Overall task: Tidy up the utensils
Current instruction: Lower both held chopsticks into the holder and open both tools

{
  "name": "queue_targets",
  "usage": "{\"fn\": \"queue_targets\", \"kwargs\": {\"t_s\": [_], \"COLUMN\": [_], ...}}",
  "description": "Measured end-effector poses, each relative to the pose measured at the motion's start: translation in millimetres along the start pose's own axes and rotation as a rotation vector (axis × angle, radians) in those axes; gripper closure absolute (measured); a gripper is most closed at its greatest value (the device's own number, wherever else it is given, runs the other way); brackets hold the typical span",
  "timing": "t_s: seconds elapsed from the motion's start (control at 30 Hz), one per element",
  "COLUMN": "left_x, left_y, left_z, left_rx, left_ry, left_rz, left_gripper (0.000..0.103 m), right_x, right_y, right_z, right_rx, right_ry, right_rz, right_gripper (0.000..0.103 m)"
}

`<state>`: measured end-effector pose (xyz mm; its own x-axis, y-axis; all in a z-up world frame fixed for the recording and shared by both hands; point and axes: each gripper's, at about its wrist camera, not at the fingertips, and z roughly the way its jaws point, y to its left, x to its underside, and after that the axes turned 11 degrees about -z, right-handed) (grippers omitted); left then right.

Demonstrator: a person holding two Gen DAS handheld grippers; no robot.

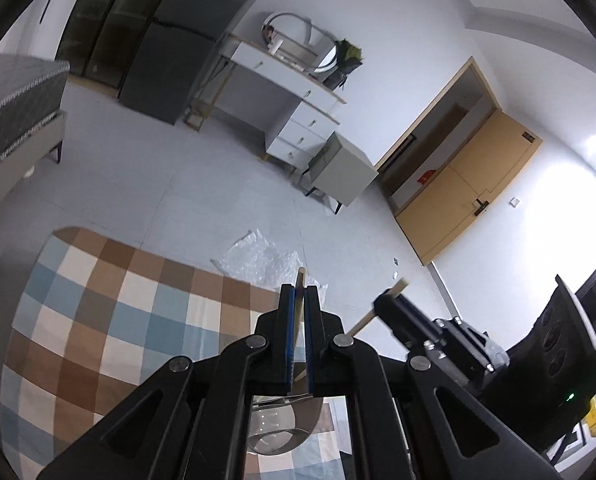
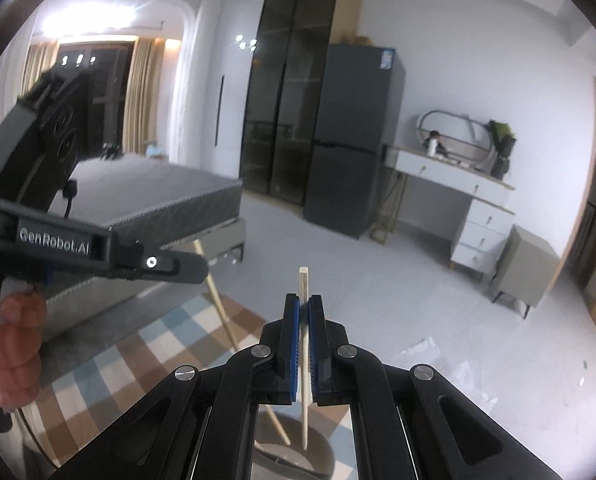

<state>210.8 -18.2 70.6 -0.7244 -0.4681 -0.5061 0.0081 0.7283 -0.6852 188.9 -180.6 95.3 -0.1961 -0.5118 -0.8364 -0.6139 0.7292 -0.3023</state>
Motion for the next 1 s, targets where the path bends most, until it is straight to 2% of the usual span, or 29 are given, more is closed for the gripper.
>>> {"fn": "queue_targets", "kwargs": {"t_s": [0.2,0.43,0.53,0.67,0.7,0.73,0.83,0.93,1.0], "left_x": [8.6,11.8,14.9,17.1,16.7,17.1,18.9,21.7,24.5], "left_y": [12.6,11.0,8.9,12.4,13.4,14.5,15.0,12.3,9.7], "left_z": [11.4,11.6,19.5,20.9,17.5,15.8,3.1,-9.3,-21.6], "left_rx": [-0.010,-0.017,-0.014,-0.035,-0.047,-0.061,-0.079,-0.112,-0.140], "left_ry": [0.042,0.078,0.154,0.209,0.213,0.214,0.205,0.187,0.169], "left_rz": [-0.009,0.014,0.031,0.013,0.006,0.005,0.012,0.026,0.030], "left_gripper": [0.103,0.103,0.103,0.103,0.100,0.091,0.073,0.065,0.064], "right_x": [18.1,33.8,39.7,49.7,52.3,55.2,64.1,66.9,67.8], "right_y": [6.7,-3.9,-5.9,-10.3,-12.7,-15.8,-25.3,-30.9,-34.1], "right_z": [16.4,28.9,34.6,34.4,32.0,28.4,14.8,0.9,-11.8], "right_rx": [-0.038,-0.086,-0.118,-0.137,-0.130,-0.122,-0.125,-0.107,-0.091], "right_ry": [0.050,0.101,0.131,0.158,0.159,0.158,0.133,0.117,0.096], "right_rz": [-0.030,0.000,0.034,0.106,0.130,0.157,0.246,0.309,0.362], "right_gripper": [0.100,0.100,0.099,0.097,0.096,0.089,0.079,0.075,0.071]}}
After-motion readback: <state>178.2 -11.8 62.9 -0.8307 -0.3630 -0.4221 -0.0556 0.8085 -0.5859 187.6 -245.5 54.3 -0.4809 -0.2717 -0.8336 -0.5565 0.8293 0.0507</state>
